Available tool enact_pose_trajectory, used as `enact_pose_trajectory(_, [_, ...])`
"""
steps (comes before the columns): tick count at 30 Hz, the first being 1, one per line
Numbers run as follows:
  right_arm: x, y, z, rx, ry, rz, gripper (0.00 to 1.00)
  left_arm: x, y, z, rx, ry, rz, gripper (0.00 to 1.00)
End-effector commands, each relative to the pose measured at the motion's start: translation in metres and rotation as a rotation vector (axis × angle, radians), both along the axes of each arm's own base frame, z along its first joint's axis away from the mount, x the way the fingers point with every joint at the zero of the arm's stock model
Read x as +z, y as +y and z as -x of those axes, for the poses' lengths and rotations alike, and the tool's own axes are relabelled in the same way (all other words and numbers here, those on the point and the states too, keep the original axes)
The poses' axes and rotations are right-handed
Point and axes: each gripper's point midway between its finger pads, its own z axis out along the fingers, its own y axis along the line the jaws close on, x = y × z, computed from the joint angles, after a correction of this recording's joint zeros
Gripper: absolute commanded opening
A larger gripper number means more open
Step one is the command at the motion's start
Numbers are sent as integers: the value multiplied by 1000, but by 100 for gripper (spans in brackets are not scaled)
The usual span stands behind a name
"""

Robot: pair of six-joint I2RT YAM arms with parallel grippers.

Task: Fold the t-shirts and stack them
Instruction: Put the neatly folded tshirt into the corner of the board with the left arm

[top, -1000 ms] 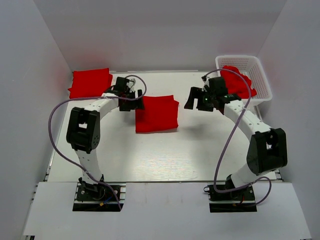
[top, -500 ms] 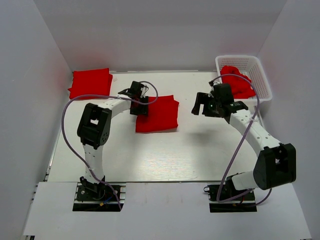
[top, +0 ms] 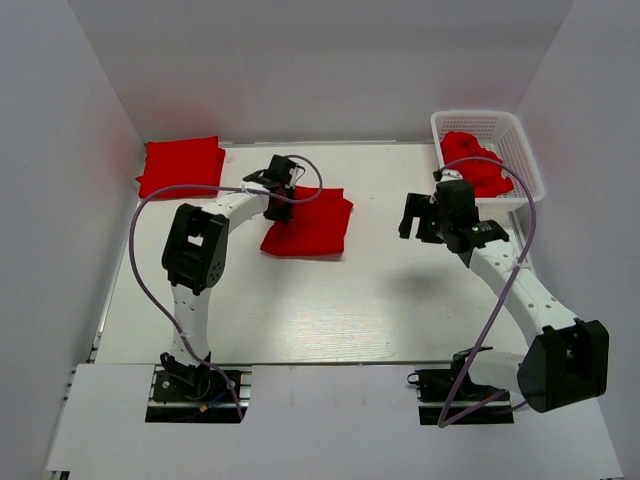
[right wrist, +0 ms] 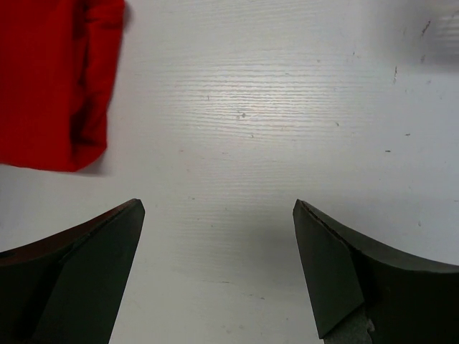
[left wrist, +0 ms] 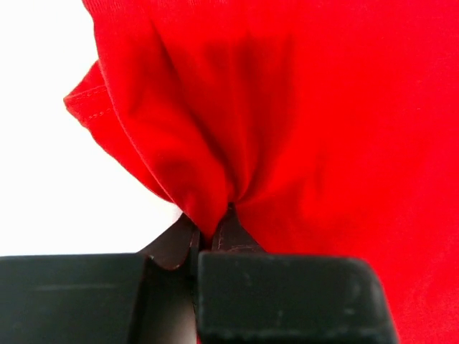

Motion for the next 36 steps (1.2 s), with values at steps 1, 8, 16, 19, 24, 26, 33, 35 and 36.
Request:
enact_pose_trajectory(1, [4, -9, -3, -41, -48, 9, 90, 48, 28, -22, -29, -122, -115, 0])
enact_pose_trajectory(8, [3, -10, -5, -59, -83, -5, 90, 133, 46, -55, -101, -353, -147, 0])
enact_pose_trajectory(16, [1, -6, -16, -67, -71, -7, 90, 189, 78, -87, -170, -472, -181, 0])
enact_pose_trajectory(19, [-2, -5, -21, -67, -57, -6, 90, 208, 89, -97, -198, -508, -178, 0])
enact_pose_trajectory(24, [-9, 3, -32, -65, -19, -17, 90, 213, 101, -118, -224, -511, -185, 0])
enact_pose_trajectory(26, [-6, 7, -38, -60, -18, -30, 90, 226, 112, -129, -212, -528, -189, 0])
enact_pose_trajectory(33, [-13, 15, -51, -59, 25, -41, 90, 227, 143, -145, -208, -537, -171, 0])
enact_pose_trajectory(35, [-14, 16, -54, -57, 34, -42, 90, 230, 159, -145, -198, -538, -168, 0])
enact_pose_trajectory(36, [-11, 19, -57, -58, 26, -51, 90, 229, 157, -147, -208, -539, -158, 0])
